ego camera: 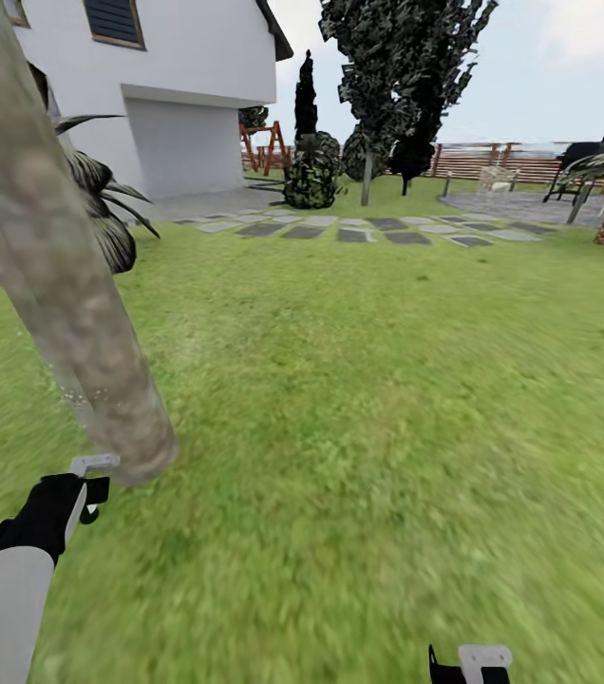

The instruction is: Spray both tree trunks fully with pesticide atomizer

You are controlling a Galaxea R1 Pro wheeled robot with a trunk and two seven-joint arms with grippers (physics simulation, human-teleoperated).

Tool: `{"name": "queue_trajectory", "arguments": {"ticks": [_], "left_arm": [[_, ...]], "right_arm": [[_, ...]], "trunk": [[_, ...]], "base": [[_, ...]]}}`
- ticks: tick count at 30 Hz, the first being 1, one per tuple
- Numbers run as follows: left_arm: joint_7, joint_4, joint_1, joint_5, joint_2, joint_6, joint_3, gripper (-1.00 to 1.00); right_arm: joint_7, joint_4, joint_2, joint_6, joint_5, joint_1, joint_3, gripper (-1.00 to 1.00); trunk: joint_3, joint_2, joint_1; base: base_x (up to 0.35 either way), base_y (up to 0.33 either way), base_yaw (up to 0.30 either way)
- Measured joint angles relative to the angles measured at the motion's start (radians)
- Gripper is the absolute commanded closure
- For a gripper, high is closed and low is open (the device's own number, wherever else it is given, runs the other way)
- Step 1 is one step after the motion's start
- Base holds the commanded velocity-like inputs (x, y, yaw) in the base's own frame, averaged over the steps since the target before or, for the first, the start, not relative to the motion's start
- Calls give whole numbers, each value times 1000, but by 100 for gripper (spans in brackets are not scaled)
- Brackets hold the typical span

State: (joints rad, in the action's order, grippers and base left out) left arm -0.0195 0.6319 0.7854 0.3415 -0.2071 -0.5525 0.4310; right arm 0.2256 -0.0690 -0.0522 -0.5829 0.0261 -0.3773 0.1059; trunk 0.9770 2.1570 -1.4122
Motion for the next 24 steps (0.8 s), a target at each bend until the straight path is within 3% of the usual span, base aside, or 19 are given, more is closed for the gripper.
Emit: {"name": "queue_trajectory", "arguments": {"ticks": [6,10,14,18,21,23,24], "left_arm": [[-4,7,0,-4,5,2,-2,100],[-5,18,25,-6,36,0,-11,100],[-2,17,116,-1,70,-14,-35,100],[-3,8,205,2,71,-26,-47,100],[-6,5,230,7,45,-87,-48,100],[-5,5,230,1,50,-92,-48,100],[-6,5,233,-6,65,-94,-54,100]], "right_arm": [[1,0,0,1,0,0,-2,-100],[1,-1,0,1,-1,0,-2,-100],[1,-2,0,1,-2,0,-2,-100],[1,-2,0,1,-2,0,-2,-100],[1,-1,-1,1,-1,0,-2,-100],[1,0,-2,1,0,0,-2,-100],[0,0,-3,1,0,0,-2,-100]], "trunk": [[0,0,0],[0,0,0],[0,0,0],[0,0,0],[0,0,0],[0,0,0],[0,0,0]], "base": [[113,-110,270],[4,-3,273],[0,0,273],[0,0,270],[0,0,45],[0,0,9],[0,0,2]]}}
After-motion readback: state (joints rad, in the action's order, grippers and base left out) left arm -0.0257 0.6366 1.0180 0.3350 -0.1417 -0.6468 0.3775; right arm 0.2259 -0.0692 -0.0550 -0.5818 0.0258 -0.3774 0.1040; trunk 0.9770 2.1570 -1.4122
